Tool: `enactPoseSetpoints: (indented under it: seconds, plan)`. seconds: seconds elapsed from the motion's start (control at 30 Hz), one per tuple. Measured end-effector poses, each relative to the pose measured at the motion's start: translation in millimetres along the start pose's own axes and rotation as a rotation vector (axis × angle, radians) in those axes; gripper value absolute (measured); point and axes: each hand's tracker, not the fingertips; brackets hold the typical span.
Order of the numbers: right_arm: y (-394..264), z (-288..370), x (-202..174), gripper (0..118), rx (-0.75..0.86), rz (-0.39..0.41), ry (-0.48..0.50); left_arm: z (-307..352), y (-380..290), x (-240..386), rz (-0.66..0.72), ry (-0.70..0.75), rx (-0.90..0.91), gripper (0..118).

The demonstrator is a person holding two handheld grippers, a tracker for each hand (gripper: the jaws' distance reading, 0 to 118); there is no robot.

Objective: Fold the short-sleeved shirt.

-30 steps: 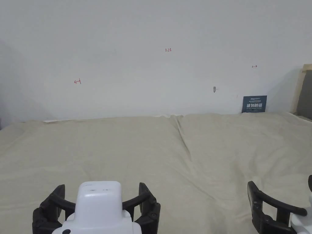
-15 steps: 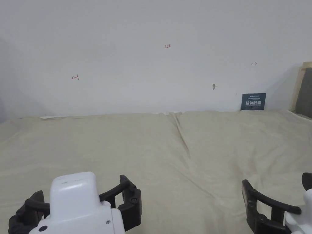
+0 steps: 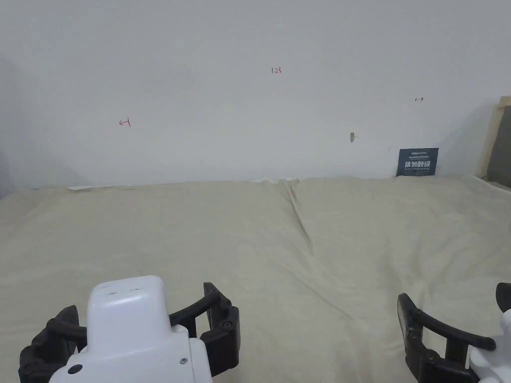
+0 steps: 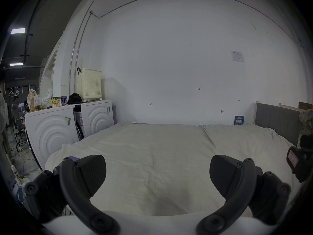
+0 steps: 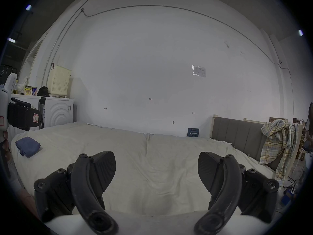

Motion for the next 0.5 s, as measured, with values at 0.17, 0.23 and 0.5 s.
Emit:
enactPoseSetpoints:
  seconds: [0.17,0.23,0.5]
  plan:
    - [-0.3,-0.3,0.2,101,-0.01,0.001,-0.001,-0.5,-0.7,-1.7,-0.002,-0.006,-0.014,118]
    - [-0.2,0.2,0.3,101,-0.009,0.001,-0.001,-0.6,-1.4,-2.2,0.0,-0.004,-0.017,118]
    - [0.2,1.7,0.8,101,-0.007,0.003,-0.005,-1.5,-0.6,-4.8,0.021,-0.033,-0.038,118]
